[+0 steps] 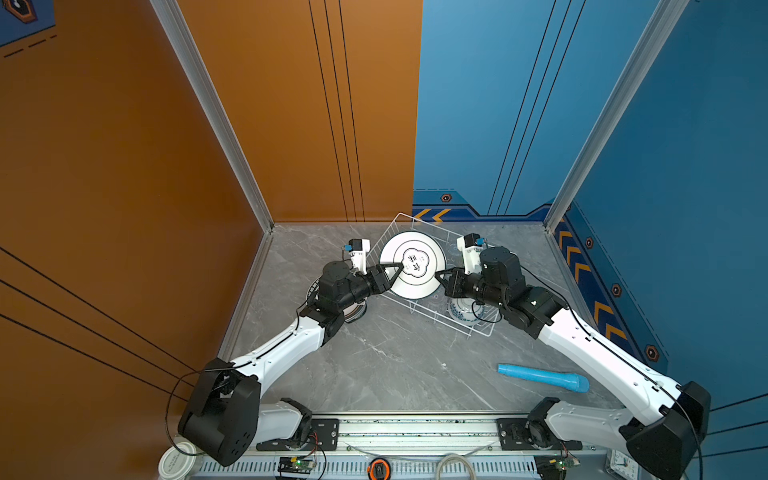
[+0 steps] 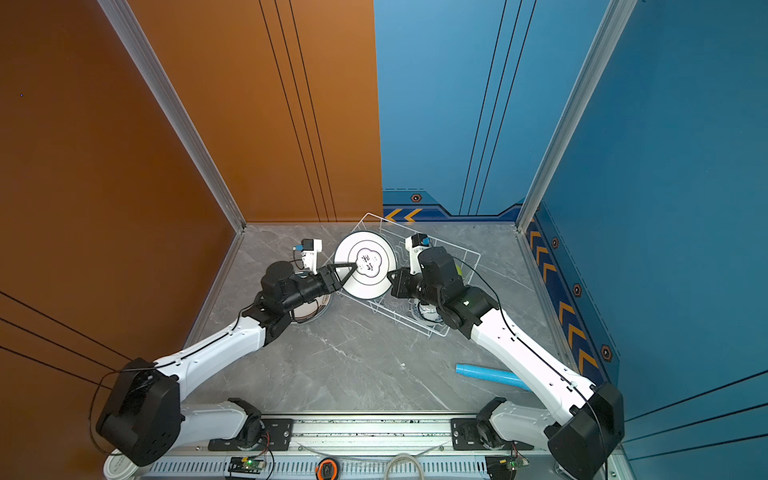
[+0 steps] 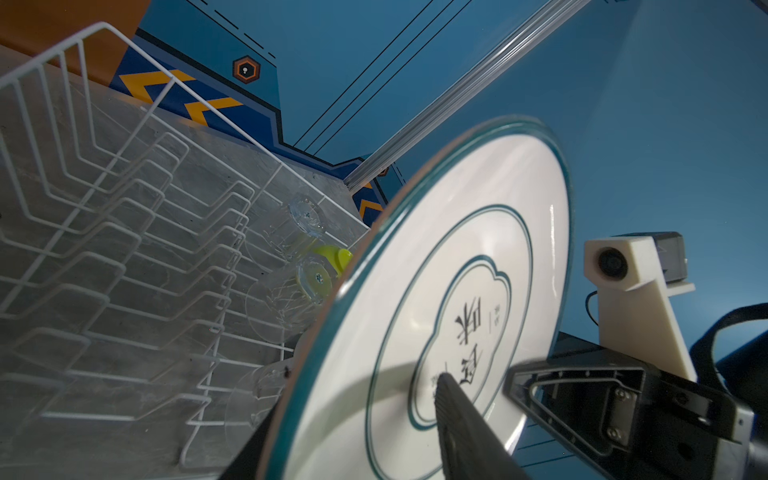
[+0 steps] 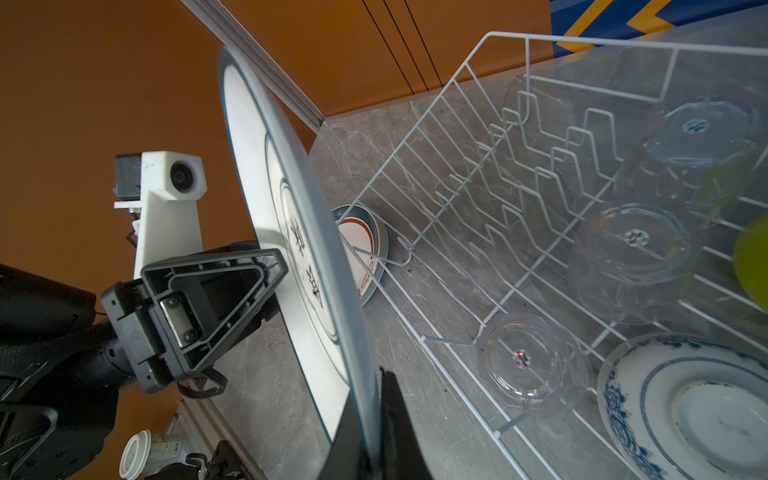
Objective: Unload the mixed dishes from the dish rack
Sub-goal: 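Raise the white plate while the left gripper reaches and closes on its rim, then open the right gripper and carry the plate with the left gripper onto the stack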
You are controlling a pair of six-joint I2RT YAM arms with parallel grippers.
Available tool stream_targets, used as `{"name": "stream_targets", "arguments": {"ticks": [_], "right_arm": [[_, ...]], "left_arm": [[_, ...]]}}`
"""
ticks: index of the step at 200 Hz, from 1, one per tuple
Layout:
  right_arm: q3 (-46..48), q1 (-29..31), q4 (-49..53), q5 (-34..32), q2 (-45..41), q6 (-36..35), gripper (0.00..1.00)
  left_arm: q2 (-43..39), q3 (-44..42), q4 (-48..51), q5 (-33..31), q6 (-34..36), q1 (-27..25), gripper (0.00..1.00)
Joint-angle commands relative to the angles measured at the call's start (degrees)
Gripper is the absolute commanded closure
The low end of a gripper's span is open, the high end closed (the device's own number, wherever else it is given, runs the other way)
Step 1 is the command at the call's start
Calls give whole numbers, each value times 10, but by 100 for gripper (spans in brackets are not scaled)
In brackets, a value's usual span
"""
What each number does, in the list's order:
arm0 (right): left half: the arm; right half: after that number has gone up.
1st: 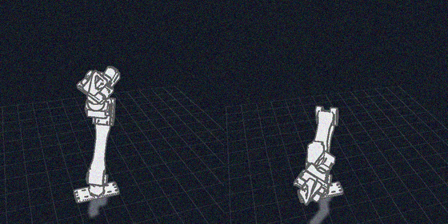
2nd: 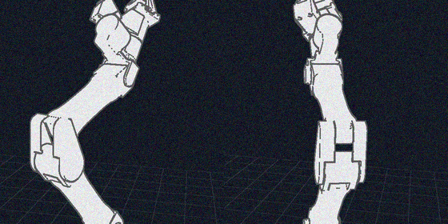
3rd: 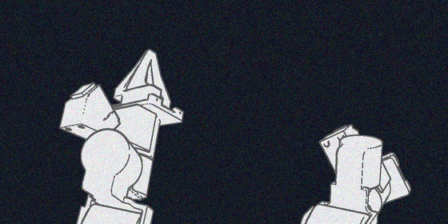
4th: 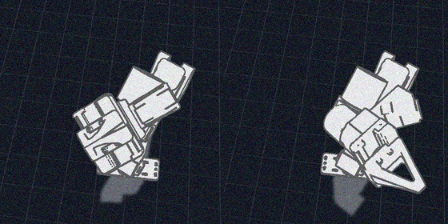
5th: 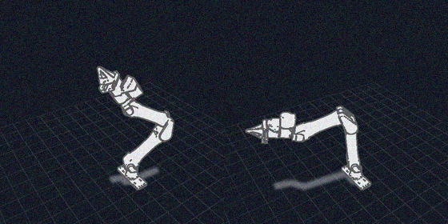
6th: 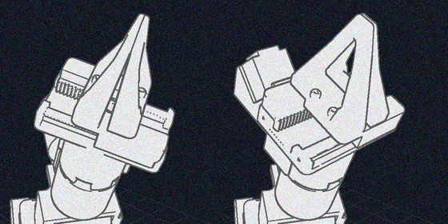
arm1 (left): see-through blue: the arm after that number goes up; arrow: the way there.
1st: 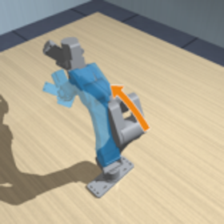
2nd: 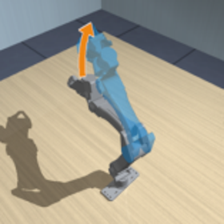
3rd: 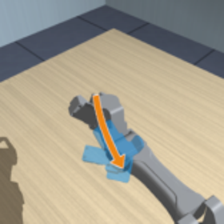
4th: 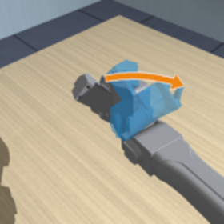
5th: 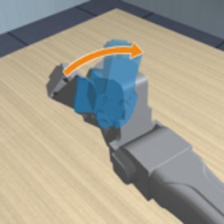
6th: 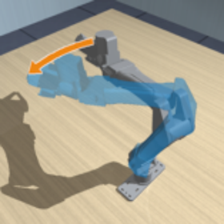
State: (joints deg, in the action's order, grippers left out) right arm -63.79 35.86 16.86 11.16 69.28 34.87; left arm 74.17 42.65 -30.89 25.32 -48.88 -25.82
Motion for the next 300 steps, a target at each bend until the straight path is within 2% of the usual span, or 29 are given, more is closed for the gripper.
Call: {"name": "stream_targets", "arguments": {"ticks": [1, 5, 18, 27, 71, 79, 93, 123, 146, 164, 179, 210, 248, 300], "right_arm": [[-8, -4, -33, 24, 12, 7, 100], [-7, -5, -34, 25, 12, 7, 100], [-6, -9, -38, 31, 15, 10, 99], [-5, -11, -43, 36, 17, 12, 97], [-1, -19, -52, 51, 20, 17, 94], [0, -20, -52, 51, 18, 16, 87], [2, -22, -53, 48, 14, 13, 64], [6, -30, -53, 30, 3, 7, 39], [4, -36, -52, 29, 3, 0, 37], [4, -39, -50, 22, 4, -4, 27], [5, -41, -40, 5, 5, -15, 22], [2, -44, 4, -50, 12, -48, 16], [7, -44, 55, -104, 32, -71, 10], [19, -45, 55, -105, 33, -80, 5]], "left_arm": [[-9, 9, -29, 30, 8, -5, 62], [-9, 8, -29, 30, 9, -5, 66], [-9, 5, -29, 28, 6, -3, 91], [-7, 3, -29, 27, 5, -4, 100], [-2, 6, -28, 25, 0, 0, 100], [-3, 8, -21, 22, -2, 2, 100], [-9, 14, 15, 7, 1, 8, 100], [-38, 12, 92, -43, 28, 24, 100], [-65, 4, 113, -65, 22, 46, 100], [-89, -9, 126, -77, 6, 75, 100], [-118, -27, 141, -92, -7, 107, 100], [-187, -52, 266, -154, -10, 184, 100], [-245, -93, 329, -144, -14, 288, 100], [-256, -95, 388, -163, 3, 338, 100]]}}
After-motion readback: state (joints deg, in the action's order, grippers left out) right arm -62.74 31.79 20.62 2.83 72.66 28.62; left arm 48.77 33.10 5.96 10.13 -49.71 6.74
